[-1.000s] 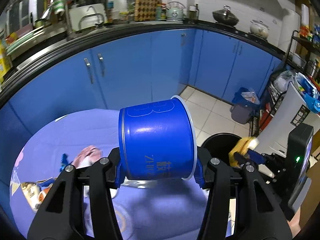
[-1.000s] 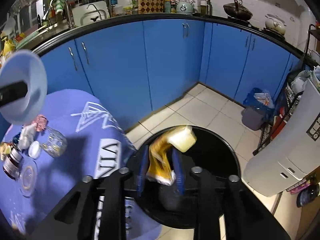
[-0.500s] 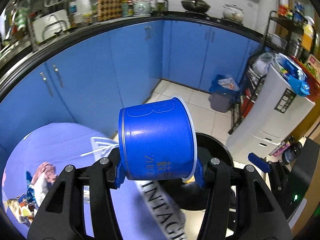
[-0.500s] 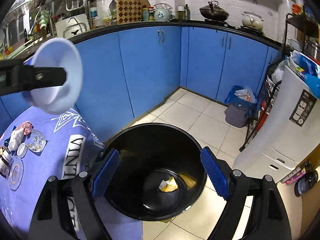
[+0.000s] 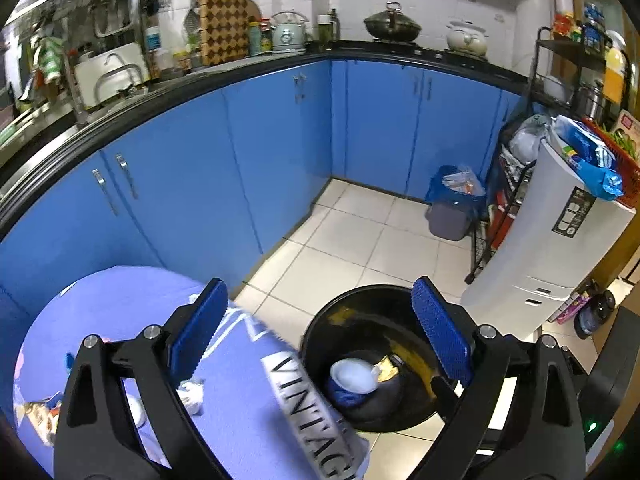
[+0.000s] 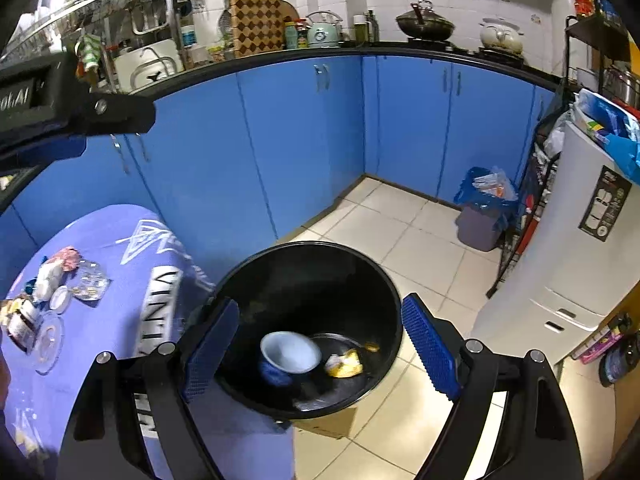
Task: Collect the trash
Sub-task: 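Move both open tools back over the table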
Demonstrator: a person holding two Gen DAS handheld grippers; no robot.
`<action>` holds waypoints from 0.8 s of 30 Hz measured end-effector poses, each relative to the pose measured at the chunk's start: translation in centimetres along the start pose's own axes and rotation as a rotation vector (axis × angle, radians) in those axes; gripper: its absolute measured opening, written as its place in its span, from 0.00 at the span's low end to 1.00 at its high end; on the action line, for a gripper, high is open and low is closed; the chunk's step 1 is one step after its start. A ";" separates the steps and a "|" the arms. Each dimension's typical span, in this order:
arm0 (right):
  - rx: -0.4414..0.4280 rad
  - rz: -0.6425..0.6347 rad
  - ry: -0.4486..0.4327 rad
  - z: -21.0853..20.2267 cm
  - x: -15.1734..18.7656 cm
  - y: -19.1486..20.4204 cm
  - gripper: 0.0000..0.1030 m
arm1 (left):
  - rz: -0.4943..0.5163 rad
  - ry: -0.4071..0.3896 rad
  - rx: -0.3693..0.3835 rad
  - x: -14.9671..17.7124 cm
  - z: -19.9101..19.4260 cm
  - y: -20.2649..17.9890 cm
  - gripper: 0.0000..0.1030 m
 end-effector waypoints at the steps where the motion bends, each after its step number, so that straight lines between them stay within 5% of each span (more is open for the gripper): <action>1: -0.010 -0.006 -0.002 -0.2 0.0 0.5 0.79 | -0.008 -0.001 -0.010 0.3 -0.4 0.7 0.89; 24: -0.258 -0.284 -0.025 -5.8 1.6 19.2 0.79 | -0.301 0.017 -0.269 13.3 -13.6 20.7 0.89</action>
Point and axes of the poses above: each gripper's, at about its wrist camera, not at the fingertips, and z roughly the way its jaws point, y to its left, x to its underside, the point moved 1 cm from there along z, roughly the way its jaws point, and after that the axes turned 2 degrees about -z, right-handed, at the moved point
